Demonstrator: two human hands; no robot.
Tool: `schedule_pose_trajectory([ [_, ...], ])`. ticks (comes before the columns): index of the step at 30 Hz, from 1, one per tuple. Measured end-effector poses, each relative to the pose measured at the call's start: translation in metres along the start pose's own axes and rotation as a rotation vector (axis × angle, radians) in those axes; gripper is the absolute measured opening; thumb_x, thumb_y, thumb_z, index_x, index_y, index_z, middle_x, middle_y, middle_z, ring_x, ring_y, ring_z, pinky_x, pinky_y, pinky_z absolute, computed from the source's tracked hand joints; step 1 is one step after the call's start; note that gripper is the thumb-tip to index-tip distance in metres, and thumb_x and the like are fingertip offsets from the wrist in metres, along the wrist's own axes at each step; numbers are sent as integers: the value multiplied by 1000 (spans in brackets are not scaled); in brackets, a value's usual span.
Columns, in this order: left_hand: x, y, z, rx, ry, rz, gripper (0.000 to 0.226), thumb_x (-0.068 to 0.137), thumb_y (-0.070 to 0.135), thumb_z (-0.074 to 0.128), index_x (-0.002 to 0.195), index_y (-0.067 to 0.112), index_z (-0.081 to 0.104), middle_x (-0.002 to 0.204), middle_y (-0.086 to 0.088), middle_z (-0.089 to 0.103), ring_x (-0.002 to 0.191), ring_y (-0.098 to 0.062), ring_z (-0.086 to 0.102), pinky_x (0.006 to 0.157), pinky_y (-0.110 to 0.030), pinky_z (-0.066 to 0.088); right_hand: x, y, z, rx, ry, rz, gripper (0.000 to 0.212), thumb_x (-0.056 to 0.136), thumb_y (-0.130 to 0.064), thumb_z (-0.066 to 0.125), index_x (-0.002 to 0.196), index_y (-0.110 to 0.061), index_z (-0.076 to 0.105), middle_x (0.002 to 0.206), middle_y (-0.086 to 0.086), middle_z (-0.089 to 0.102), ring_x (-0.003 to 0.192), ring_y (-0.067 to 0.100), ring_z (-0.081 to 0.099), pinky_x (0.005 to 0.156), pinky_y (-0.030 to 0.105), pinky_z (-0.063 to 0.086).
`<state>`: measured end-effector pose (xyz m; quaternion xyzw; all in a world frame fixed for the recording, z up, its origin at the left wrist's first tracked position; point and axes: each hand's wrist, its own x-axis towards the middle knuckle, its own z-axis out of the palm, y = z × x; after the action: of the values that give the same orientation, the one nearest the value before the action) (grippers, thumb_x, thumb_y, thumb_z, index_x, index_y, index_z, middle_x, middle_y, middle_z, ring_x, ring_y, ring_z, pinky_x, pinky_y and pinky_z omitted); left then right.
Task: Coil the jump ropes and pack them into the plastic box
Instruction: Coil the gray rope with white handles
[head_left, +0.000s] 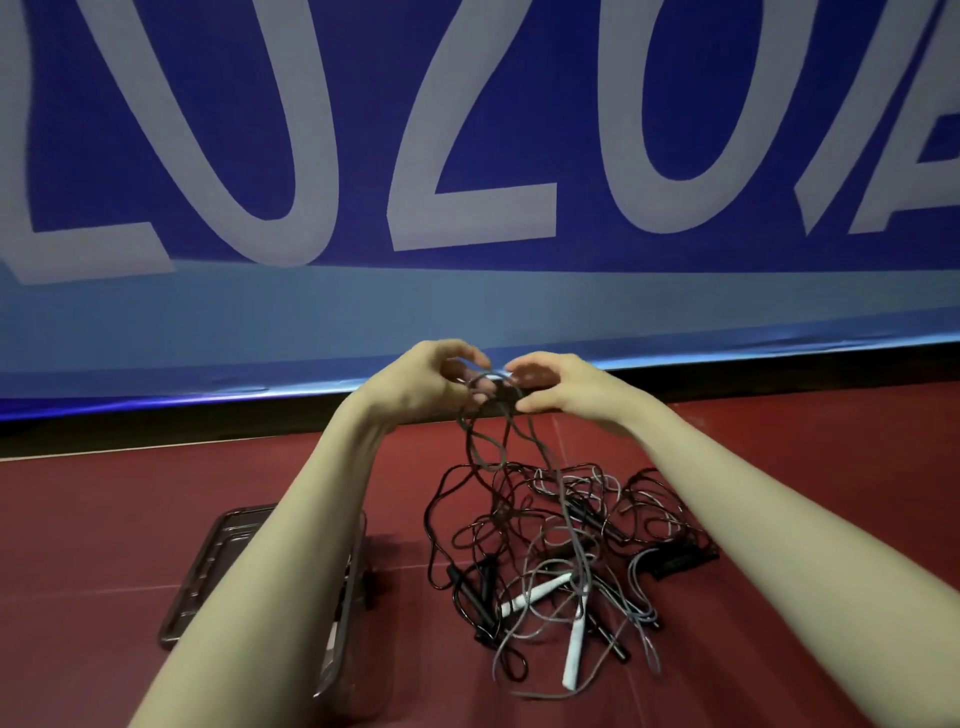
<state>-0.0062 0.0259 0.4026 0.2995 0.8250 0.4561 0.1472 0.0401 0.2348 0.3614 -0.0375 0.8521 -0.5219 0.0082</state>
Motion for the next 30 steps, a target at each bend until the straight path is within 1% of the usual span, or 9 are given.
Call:
schedule_pose_trajectory([
  [3, 0, 1, -6, -72, 97, 66, 28, 84, -6, 66, 104, 13, 58, 88, 1, 72, 74, -4, 66, 68, -16, 50, -2, -15, 11, 72, -39, -70, 9, 92, -3, 60, 98, 3, 64, 80, 10, 70, 73, 13, 66, 78, 23, 52],
  [8, 1, -9, -13, 271, 219, 3, 11, 91, 5, 58, 95, 9, 66, 87, -5, 72, 61, -4, 59, 57, -12, 44, -6, -30, 1, 223, 82, -69, 20, 96, -3, 53, 77, -2, 58, 63, 8, 54, 56, 15, 57, 59, 25, 53],
  [12, -3, -11, -16, -66, 229, -51, 20, 98, 12, 53, 87, 5, 67, 73, -3, 64, 52, -6, 51, 49, -19, 42, -12, -27, -13, 123, -91, 11, 21, 97, -23, 57, 85, -7, 62, 70, 4, 54, 65, 14, 51, 68, 28, 41],
  [15, 0, -1, -13, -190, 421, 9, 24, 99, 13, 49, 79, 10, 62, 64, 4, 51, 48, -3, 43, 45, -15, 34, -14, -23, -19, -35, -247, 55, 12, 93, -20, 63, 88, -10, 61, 76, 4, 54, 71, 14, 51, 73, 27, 41],
  [21, -1, 13, -37, -870, 709, 49, 29, 103, 10, 38, 79, 13, 52, 62, 4, 40, 42, -2, 33, 38, -13, 23, -15, 16, -19, -209, -208, 142, 20, 99, -21, 53, 81, -15, 59, 77, 0, 64, 70, 7, 61, 80, 33, 45],
  [25, -4, -23, -36, -507, 724, -130, 30, 101, 12, 39, 75, 13, 54, 64, -3, 44, 50, -12, 37, 42, -17, 31, -16, 11, -16, -18, 90, 45, 25, 104, -18, 40, 80, -12, 47, 61, 1, 47, 53, 14, 51, 68, 37, 56],
  [27, -4, -48, -35, -264, 700, -233, 26, 99, 13, 45, 76, 14, 57, 76, -11, 57, 55, -16, 48, 53, -24, 37, -13, -11, -19, 30, 205, -23, 26, 104, -17, 38, 79, -14, 43, 58, -1, 36, 45, 10, 36, 47, 26, 44],
  [29, -7, -56, -31, -166, 598, -256, 8, 92, 7, 56, 91, 15, 59, 100, -16, 66, 71, -21, 58, 60, -27, 41, -11, -32, -23, -103, 259, -97, 28, 103, -20, 40, 76, -15, 44, 59, -1, 36, 44, 9, 32, 45, 23, 31],
  [30, -7, -52, -27, -166, 523, -230, 22, 88, 2, 60, 106, 15, 57, 111, -13, 64, 85, -21, 60, 66, -28, 43, -11, -40, -24, -206, 268, -135, 29, 103, -22, 42, 74, -16, 46, 60, 1, 40, 47, 10, 35, 49, 25, 30],
])
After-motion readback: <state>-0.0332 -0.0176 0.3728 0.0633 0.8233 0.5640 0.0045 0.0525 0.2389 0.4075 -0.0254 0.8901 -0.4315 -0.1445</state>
